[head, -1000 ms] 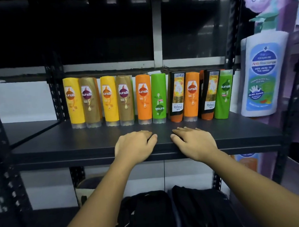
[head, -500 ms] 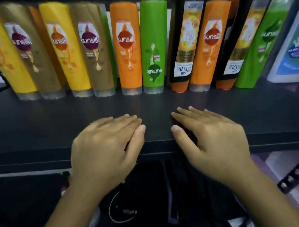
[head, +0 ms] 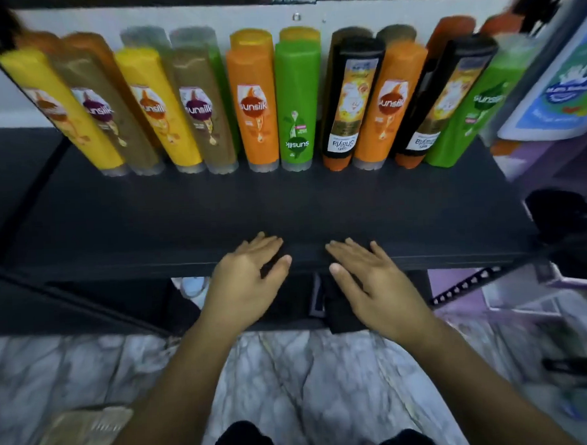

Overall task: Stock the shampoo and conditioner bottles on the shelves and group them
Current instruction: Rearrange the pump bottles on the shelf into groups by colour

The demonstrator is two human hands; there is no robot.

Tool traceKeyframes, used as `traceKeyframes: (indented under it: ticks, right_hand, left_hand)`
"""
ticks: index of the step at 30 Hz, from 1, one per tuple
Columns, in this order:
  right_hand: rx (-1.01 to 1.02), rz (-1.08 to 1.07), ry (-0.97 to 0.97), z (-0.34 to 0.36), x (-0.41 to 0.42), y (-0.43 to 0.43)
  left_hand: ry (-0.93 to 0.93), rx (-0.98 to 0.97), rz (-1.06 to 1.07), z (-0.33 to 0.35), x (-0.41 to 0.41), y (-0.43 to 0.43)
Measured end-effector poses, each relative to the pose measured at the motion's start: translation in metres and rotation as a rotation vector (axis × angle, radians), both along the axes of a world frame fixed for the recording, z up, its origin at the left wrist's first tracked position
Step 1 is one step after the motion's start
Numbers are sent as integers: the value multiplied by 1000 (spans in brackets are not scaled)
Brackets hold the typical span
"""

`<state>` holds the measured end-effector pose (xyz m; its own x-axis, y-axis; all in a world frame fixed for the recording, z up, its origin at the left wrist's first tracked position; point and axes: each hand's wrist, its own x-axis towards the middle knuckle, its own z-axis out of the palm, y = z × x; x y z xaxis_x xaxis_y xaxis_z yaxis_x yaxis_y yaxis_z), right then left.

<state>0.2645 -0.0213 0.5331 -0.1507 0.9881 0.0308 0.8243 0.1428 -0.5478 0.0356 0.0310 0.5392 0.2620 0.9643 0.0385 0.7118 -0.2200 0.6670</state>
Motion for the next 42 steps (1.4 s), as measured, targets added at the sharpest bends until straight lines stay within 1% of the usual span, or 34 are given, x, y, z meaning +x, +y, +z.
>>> traceKeyframes:
  ticks: [5,8,10,16,22,27,31,35,39,42]
  right_hand:
    - [-224,33,-60,61,9,-48]
    - [-298,100,-69,90,17,-82]
    - [-301,125,-69,96,22,-101]
    - [-343,60,-5,79,26,-127]
    - [-361,0,32,86,18,-151]
    - [-362,-66,67,91,-4,-171]
    - [-350,-166,79,94,-43,-183]
    - [-298,-247,122,104,-83,-196]
    - [-279,-259,110,106,-95,-197]
    - [-260,-237,109,109,-85,-189]
  left_hand:
    - [45,-210,50,64,22,-70]
    - [87,-280,90,92,24,-109]
    - [94,-309,120,103,27,-125]
    - [106,-339,153,101,41,-138]
    - [101,-386,182,100,12,-165]
    - [82,-391,120,96,-21,-176]
    - [86,-432,52,93,-54,-173]
    - [99,-412,-8,103,-81,-166]
    - [131,-364,-105,114,-84,-160]
    - [152,-340,-115,122,-76,-154]
